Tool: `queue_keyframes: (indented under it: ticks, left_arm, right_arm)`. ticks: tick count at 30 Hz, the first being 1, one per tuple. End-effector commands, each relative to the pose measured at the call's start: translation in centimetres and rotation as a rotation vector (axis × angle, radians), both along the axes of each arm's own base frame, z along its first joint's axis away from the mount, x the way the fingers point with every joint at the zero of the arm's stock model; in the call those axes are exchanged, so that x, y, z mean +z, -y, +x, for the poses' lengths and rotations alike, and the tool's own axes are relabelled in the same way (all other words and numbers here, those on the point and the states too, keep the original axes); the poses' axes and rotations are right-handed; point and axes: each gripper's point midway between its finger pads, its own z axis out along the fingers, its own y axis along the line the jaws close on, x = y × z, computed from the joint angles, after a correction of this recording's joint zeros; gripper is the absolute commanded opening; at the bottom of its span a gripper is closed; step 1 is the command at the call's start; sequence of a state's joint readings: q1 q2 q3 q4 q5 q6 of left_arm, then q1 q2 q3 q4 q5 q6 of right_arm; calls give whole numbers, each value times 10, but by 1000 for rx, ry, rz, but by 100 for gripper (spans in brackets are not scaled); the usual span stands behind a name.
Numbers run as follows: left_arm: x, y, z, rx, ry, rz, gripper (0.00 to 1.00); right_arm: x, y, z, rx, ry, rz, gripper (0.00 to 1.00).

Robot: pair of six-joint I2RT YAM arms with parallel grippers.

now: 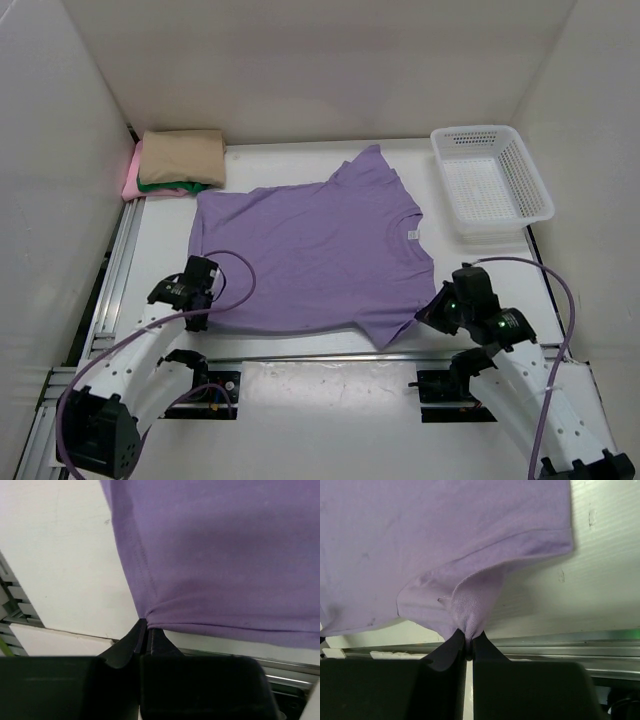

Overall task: Fold and stack the t-shirts
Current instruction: Flatten out the tshirt

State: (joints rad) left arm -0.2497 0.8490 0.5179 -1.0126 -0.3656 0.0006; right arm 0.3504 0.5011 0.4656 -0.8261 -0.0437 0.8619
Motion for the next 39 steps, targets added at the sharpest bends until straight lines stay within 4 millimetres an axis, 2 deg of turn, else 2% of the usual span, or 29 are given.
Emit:
queue_keyframes:
  ticks: [1, 3, 4, 5, 6, 7, 8, 9, 10, 11, 12, 13, 14, 15, 16, 17, 18, 20, 21, 23, 24, 26, 27, 30, 31, 33, 34, 35, 39]
  left_arm:
    - [12, 19, 39, -11, 93, -81, 10]
    - [18, 29, 72, -15, 90, -91, 10]
    - [60, 41, 121, -19, 208, -119, 10]
    - [81, 48, 149, -20, 244, -128, 10]
    - [81, 49, 184, 3, 218, -104, 10]
    - [160, 54, 248, 22, 429, -136, 10]
    - [191, 57, 278, 30, 503, -136, 10]
    - [222, 53, 306, 55, 579, -129, 10]
    - [224, 51, 344, 88, 603, -83, 10]
    - [320, 45, 372, 128, 851, -109, 10]
    - [348, 40, 384, 161, 937, -96, 10]
    - [355, 35, 404, 202, 988, -67, 10]
    - [399, 32, 402, 225, 1115, -90, 10]
    - [404, 32, 404, 227, 1138, -97, 10]
    - [404, 34, 403, 219, 1138, -104, 10]
    - [426, 34, 387, 208, 1192, -133, 10]
    - [393, 36, 389, 191, 1110, -121, 10]
    - [396, 45, 369, 142, 1099, -162, 10]
    - [370, 50, 366, 131, 1033, -150, 10]
    - [365, 46, 349, 130, 1016, -145, 10]
    - [337, 50, 344, 118, 948, -132, 10]
    - [329, 48, 326, 109, 924, -134, 10]
    - [297, 51, 318, 97, 851, -119, 10]
    - [265, 55, 288, 70, 778, -110, 10]
    - [225, 55, 274, 56, 686, -87, 10]
    - [205, 61, 247, 22, 644, -86, 10]
    - [166, 60, 227, 5, 555, -63, 10]
    - [153, 58, 215, -1, 529, -47, 10]
    - [100, 47, 157, -40, 417, 8, 10]
  right_arm:
    - [9, 3, 28, -7, 50, -60, 0]
    - [20, 6, 78, -1, 85, -108, 0]
    - [80, 2, 123, 11, 214, -96, 0]
    - [108, 4, 154, 50, 265, -121, 0]
    - [100, 16, 187, 38, 146, -132, 0]
    - [131, 11, 215, 66, 174, -92, 0]
    - [243, 14, 263, 50, 410, -76, 0]
    - [233, 26, 296, 26, 315, -75, 0]
    - [271, 34, 316, -9, 389, -66, 0]
    - [312, 42, 331, -43, 481, -48, 0]
    - [385, 55, 341, -97, 671, 16, 0]
    - [413, 58, 339, -109, 754, 53, 0]
    - [430, 62, 336, -116, 805, 81, 0]
    - [484, 66, 308, -121, 981, 95, 0]
    - [432, 68, 323, -132, 869, 99, 0]
    - [425, 74, 316, -152, 878, 88, 0]
    - [438, 78, 292, -173, 941, 47, 0]
    - [403, 81, 287, -175, 868, 11, 0]
    - [401, 80, 276, -162, 872, -11, 0]
    - [391, 67, 255, -105, 854, 23, 0]
    - [355, 65, 254, -98, 772, 36, 0]
    - [334, 49, 232, -62, 737, 45, 0]
    - [292, 46, 225, -46, 651, 40, 0]
    - [252, 36, 188, -26, 602, 35, 0]
    - [204, 36, 176, -39, 500, 24, 0]
    - [183, 34, 145, -40, 489, 11, 0]
    - [179, 30, 128, -41, 505, 15, 0]
    - [140, 29, 113, -38, 421, 10, 0]
    - [94, 12, 69, -18, 325, 75, 0]
